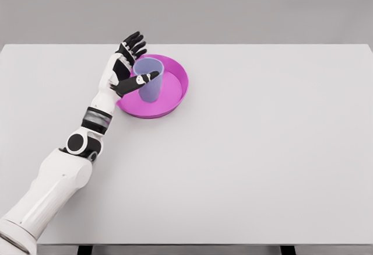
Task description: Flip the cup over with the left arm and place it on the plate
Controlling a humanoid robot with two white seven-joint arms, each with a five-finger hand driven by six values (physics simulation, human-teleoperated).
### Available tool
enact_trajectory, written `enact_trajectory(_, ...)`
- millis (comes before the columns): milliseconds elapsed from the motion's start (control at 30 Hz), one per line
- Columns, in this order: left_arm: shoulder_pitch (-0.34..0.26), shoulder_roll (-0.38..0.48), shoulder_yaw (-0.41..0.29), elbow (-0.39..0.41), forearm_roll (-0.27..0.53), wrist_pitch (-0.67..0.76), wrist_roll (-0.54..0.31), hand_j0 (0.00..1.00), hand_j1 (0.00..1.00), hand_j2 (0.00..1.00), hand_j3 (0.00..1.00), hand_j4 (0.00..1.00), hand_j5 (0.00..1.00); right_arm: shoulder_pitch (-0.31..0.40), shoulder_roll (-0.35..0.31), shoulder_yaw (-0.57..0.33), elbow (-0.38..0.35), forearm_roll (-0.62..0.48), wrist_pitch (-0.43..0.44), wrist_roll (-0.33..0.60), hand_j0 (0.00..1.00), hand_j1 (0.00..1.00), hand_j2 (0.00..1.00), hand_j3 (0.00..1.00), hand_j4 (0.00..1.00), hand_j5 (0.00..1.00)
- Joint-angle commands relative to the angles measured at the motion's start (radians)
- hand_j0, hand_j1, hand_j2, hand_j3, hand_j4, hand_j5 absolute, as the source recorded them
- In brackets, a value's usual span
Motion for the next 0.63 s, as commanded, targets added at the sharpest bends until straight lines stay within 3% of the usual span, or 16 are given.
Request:
enact_trajectory(0, 0.0, 0.004, 0.004, -0.002, 0.001, 0.0, 0.001, 0.97, 0.97, 0.97, 0.97, 0.97, 0.97, 0.0, 0.0, 0.0, -0.001, 0.0, 0.0, 0.0, 1.0, 1.0, 1.0, 1.0, 1.0, 1.0)
enact_trajectory(67, -0.002, 0.007, 0.007, -0.011, 0.002, 0.0, 0.002, 0.97, 0.97, 0.97, 0.97, 0.97, 0.97, 0.0, 0.0, 0.0, 0.001, 0.0, 0.0, 0.0, 1.0, 1.0, 1.0, 1.0, 1.0, 1.0)
enact_trajectory(233, -0.009, 0.145, -0.001, -0.1, 0.054, 0.0, 0.002, 0.98, 0.98, 0.98, 0.98, 0.98, 0.98, 0.0, 0.0, 0.0, 0.001, 0.0, 0.0, 0.0, 1.0, 1.0, 1.0, 1.0, 1.0, 1.0)
enact_trajectory(300, -0.003, 0.279, -0.009, -0.178, 0.044, 0.0, 0.001, 0.96, 0.96, 0.96, 0.96, 0.96, 0.96, 0.0, 0.0, 0.0, 0.001, 0.0, 0.0, 0.0, 1.0, 1.0, 1.0, 1.0, 1.0, 1.0)
enact_trajectory(367, 0.0, 0.48, -0.107, -0.272, 0.019, 0.0, -0.018, 1.0, 1.0, 1.0, 1.0, 1.0, 1.0, 0.0, 0.0, 0.0, -0.001, 0.0, 0.0, 0.0, 1.0, 1.0, 1.0, 1.0, 1.0, 1.0)
enact_trajectory(400, 0.0, 0.592, -0.131, -0.31, -0.051, 0.0, -0.044, 1.0, 1.0, 1.0, 1.0, 1.0, 1.0, 0.0, 0.0, 0.0, -0.001, 0.0, 0.0, 0.0, 1.0, 1.0, 1.0, 1.0, 1.0, 1.0)
enact_trajectory(467, 0.006, 0.692, -0.085, -0.361, -0.199, 0.0, -0.178, 1.0, 1.0, 1.0, 1.0, 1.0, 1.0, 0.0, 0.0, 0.0, 0.001, 0.0, 0.0, 0.0, 1.0, 1.0, 1.0, 1.0, 1.0, 1.0)
enact_trajectory(533, 0.044, 0.779, -0.044, -0.355, -0.208, 0.0, -0.363, 1.0, 1.0, 1.0, 1.0, 1.0, 1.0, 0.0, 0.0, 0.0, -0.001, 0.0, 0.0, 0.0, 1.0, 1.0, 1.0, 1.0, 1.0, 1.0)
enact_trajectory(600, 0.052, 0.802, -0.036, -0.352, -0.206, 0.0, -0.415, 1.0, 1.0, 1.0, 1.0, 1.0, 1.0, 0.0, 0.0, 0.0, 0.001, 0.0, 0.0, 0.0, 1.0, 1.0, 1.0, 1.0, 1.0, 1.0)
